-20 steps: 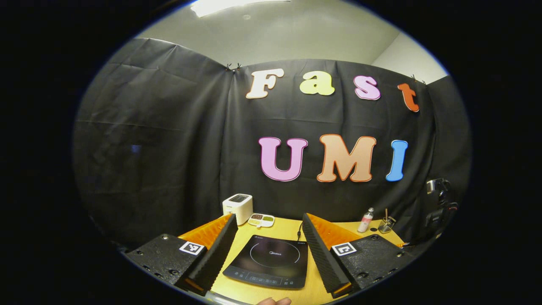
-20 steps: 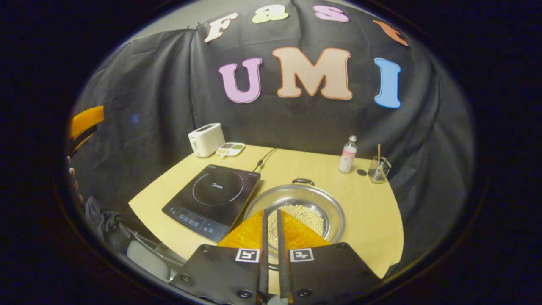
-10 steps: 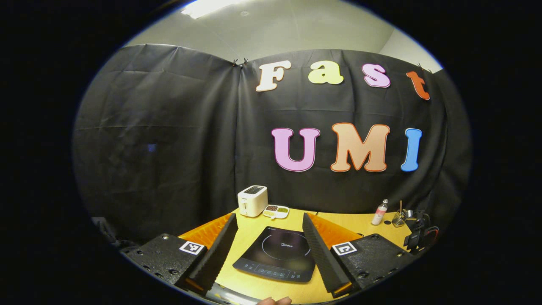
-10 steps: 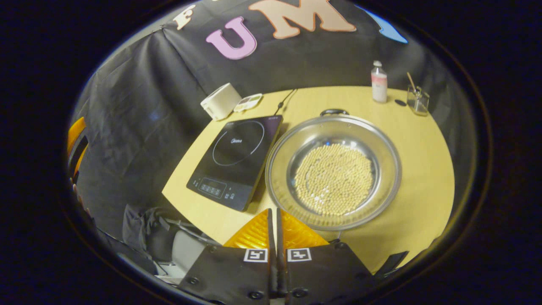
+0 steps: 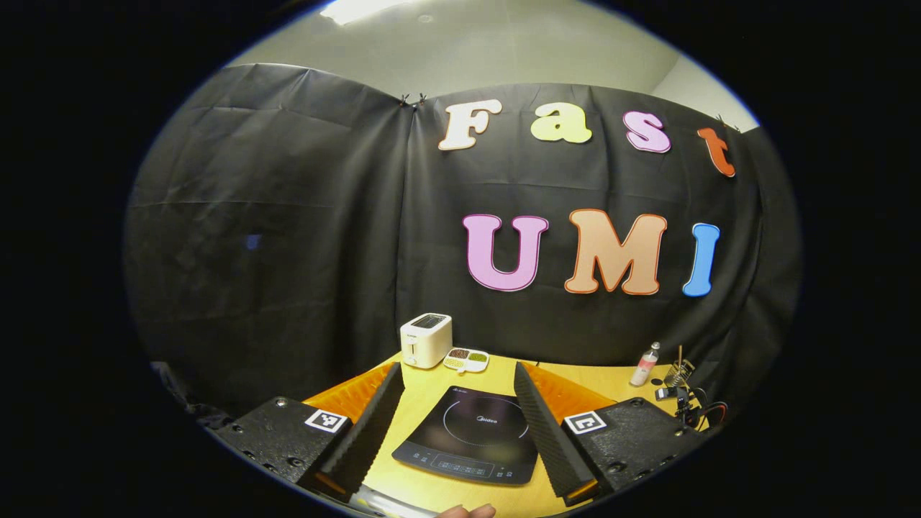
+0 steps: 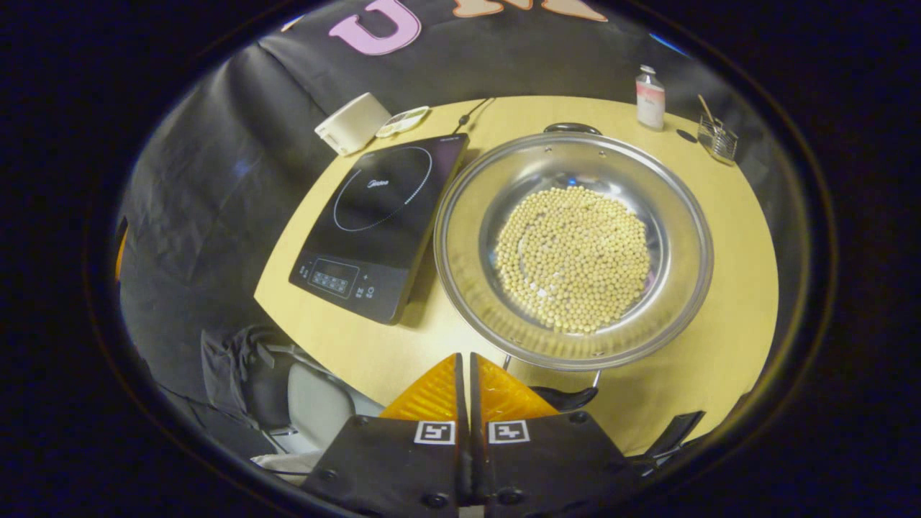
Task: First push the handle of the pot to place it horizontally, then grasp the pot with both hands and set it on the induction cooktop.
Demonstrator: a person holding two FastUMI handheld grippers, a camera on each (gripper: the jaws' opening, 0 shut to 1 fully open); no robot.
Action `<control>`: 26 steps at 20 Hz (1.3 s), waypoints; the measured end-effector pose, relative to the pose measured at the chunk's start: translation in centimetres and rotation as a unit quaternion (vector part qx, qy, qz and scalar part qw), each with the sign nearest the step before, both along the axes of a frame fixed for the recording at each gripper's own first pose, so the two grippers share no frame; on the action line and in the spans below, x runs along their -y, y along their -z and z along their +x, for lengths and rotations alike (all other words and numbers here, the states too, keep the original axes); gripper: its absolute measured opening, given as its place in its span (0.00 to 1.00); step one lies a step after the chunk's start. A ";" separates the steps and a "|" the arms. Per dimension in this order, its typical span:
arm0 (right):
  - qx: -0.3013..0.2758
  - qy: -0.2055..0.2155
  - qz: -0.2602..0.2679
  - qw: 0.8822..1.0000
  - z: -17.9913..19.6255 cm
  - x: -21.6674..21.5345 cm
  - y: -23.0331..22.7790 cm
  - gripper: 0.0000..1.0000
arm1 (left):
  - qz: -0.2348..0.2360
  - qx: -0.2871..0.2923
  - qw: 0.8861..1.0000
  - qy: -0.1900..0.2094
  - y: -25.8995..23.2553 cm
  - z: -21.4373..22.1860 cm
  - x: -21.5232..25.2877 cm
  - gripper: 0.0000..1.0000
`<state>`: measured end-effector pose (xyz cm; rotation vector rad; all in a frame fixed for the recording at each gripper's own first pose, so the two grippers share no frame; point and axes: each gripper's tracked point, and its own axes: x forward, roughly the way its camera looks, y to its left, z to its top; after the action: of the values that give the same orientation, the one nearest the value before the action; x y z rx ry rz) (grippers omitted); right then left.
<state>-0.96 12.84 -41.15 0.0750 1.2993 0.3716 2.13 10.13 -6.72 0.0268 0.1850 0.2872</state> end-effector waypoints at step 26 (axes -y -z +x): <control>-0.037 0.142 -0.154 0.977 1.8 12.3 3.2 0.03 | -0.030 -0.015 0.996 0.081 2.9 2.9 -3.0 0.94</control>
<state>0.80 0.58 -44.33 0.0133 1.3836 -0.0795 4.99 13.17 -9.63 -0.0141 0.2203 0.1188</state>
